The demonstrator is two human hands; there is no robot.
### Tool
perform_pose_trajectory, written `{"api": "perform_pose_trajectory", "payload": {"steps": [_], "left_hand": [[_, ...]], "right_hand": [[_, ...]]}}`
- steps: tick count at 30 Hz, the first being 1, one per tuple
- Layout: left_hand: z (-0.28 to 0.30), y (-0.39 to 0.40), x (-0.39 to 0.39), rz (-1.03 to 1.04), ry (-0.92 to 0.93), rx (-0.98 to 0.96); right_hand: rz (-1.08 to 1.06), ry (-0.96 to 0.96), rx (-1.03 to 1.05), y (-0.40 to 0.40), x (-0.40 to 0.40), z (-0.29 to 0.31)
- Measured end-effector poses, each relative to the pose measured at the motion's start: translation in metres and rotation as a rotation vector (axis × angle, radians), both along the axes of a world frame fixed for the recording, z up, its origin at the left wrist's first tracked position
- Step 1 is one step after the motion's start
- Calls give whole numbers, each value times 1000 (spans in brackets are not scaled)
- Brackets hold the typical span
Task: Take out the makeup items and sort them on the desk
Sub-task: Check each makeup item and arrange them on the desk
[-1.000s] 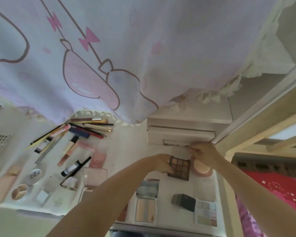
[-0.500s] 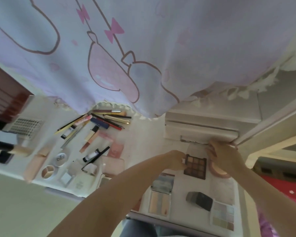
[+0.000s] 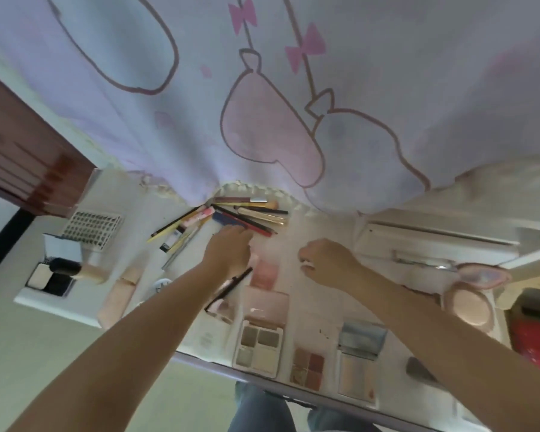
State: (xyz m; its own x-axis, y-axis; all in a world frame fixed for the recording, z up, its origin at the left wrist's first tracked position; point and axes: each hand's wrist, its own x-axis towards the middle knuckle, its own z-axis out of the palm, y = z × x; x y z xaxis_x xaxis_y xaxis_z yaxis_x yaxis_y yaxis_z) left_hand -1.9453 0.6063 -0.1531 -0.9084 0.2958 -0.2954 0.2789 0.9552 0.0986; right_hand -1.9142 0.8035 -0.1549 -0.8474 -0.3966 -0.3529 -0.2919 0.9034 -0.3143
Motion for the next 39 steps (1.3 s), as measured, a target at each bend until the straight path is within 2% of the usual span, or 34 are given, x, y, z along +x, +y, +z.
{"api": "perform_pose_trajectory", "payload": {"steps": [4,6,9,17,20,22,25,28,29,31,33,35,37,39], "left_hand": [[-9,-48,-3,-54,38,64],[-15,-68,-6,-135,71,128],[-28,-94,-14,-240,142,172],[-37,-116,-24,-337,159,277],[-28,-110,-24,-311,33,272],[-26,-106,-24,-304,-7,197],[-17,-98,-24,-269,-66,232],[7,-82,-26,-203,-179,413],[17,-75,-27,-119,-256,508],[36,-60,-26,106,-525,781],[54,-45,-26,319,-783,1075],[74,-31,-27,409,-973,1259],[96,-19,-29,340,-1024,1294],[113,-9,-28,266,-986,1290]], "right_hand": [[63,-165,-116,-48,-14,-31],[-24,-286,-129,-60,-16,-42],[-125,-345,-133,-63,-23,-52],[-141,-83,92,-69,-21,-54],[-186,-38,103,-74,-20,-60],[-204,-47,69,-71,-21,-63],[-376,-36,-118,-60,-19,-49],[-571,46,-447,-48,-11,-24],[-588,69,-552,-45,-7,-12],[-504,150,-670,-39,1,12],[-422,191,-682,-36,5,36],[-360,246,-631,-34,8,61],[-292,333,-593,-31,8,81],[-247,366,-578,-26,9,99]]}}
